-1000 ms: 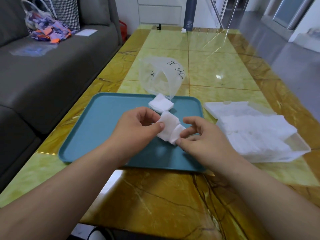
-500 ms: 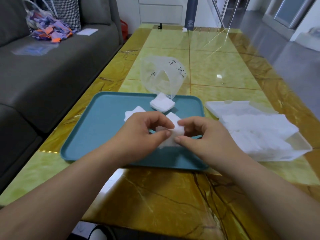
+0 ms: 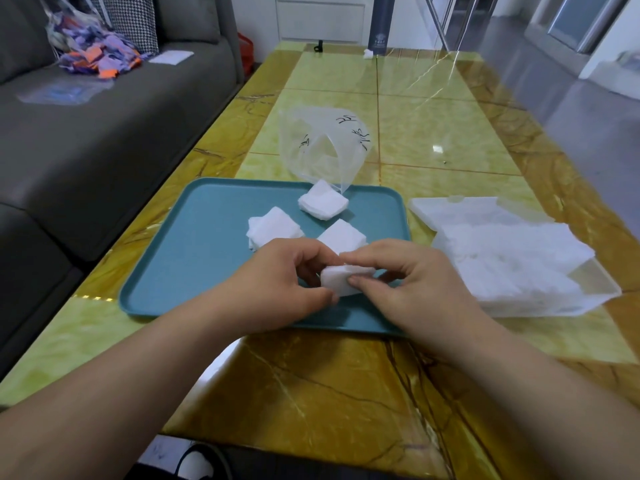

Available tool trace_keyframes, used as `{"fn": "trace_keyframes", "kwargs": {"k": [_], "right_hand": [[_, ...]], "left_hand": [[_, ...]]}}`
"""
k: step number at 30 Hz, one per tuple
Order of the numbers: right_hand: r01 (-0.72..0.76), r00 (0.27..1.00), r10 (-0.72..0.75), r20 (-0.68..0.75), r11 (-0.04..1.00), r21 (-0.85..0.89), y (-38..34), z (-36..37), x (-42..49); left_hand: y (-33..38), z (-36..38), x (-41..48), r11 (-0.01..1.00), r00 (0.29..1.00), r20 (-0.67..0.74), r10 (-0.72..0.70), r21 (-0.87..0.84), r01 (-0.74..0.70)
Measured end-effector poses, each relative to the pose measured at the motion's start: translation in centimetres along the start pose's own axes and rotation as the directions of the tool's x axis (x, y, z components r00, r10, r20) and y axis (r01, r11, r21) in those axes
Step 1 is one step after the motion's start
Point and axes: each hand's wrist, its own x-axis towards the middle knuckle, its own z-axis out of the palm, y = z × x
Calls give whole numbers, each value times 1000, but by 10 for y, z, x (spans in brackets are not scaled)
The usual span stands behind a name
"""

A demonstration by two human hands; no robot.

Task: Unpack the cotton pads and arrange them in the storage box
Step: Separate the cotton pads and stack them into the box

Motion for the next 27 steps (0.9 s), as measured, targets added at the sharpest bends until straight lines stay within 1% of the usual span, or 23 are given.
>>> {"fn": "trace_keyframes", "kwargs": {"k": [2,6,8,11,13,14,16,17,19,22,25,26,27], "right_hand": [[39,999,-39,-16,999,-18,3,2,0],[50,997,-52,-52,998,-44,7,3,0],[66,997,-68,-24,995,-81,9,3,0],[79,996,-75,40,989,-121,8,4,0],[64,998,-61,31,991,-116,6,5,0],[18,1000,-17,12,995,-97,5,4,0],[-133,991,133,-10,991,-26,3,2,0],[-201,979,201,-4,979,18,2,0,1],[-280,960,280,19,953,118,2,-3,1],[-326,945,322,60,907,268,0,-4,1],[-358,934,341,110,870,340,0,-1,0],[-373,928,343,147,829,417,0,-1,0],[-392,919,341,196,764,512,-1,-1,-1]], "left_hand": [[-1,0,0,1000,1000,-8,-20,-10,20],[-5,0,2,997,998,-39,-58,-48,56],[-7,1,3,998,997,-61,-53,-29,52],[-9,3,4,999,998,-55,-41,-7,40],[-9,3,4,999,997,-66,-38,-10,38],[-8,3,4,999,996,-76,-38,-20,37],[-7,3,3,998,995,-89,-37,-46,33],[-7,2,3,998,995,-94,-35,-50,30],[-5,2,2,999,992,-127,-22,-30,18],[-2,3,2,1000,982,-188,0,-13,-2],[1,4,1,997,979,-203,9,-73,-24],[1,4,1,994,978,-208,10,-100,-31],[2,4,2,991,977,-212,7,-131,-36]]}}
